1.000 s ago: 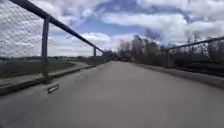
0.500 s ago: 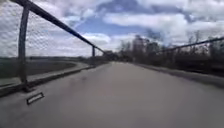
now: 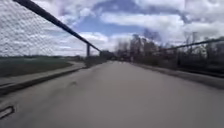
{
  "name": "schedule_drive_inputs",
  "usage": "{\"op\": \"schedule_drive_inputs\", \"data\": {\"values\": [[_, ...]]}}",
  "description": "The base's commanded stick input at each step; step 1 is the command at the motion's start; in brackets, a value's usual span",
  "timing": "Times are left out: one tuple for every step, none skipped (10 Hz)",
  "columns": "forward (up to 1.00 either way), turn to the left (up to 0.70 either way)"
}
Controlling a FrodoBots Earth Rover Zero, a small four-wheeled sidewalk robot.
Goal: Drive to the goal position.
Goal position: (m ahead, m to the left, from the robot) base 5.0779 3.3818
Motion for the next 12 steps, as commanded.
{"op": "schedule_drive_inputs", "data": {"values": [[0.95,0.00],[0.95,0.02],[0.95,0.02],[0.95,0.01],[0.95,0.00],[0.95,-0.08],[0.95,-0.19],[0.95,-0.30],[0.95,-0.34],[0.95,-0.34],[0.95,-0.08],[0.95,0.00]]}}
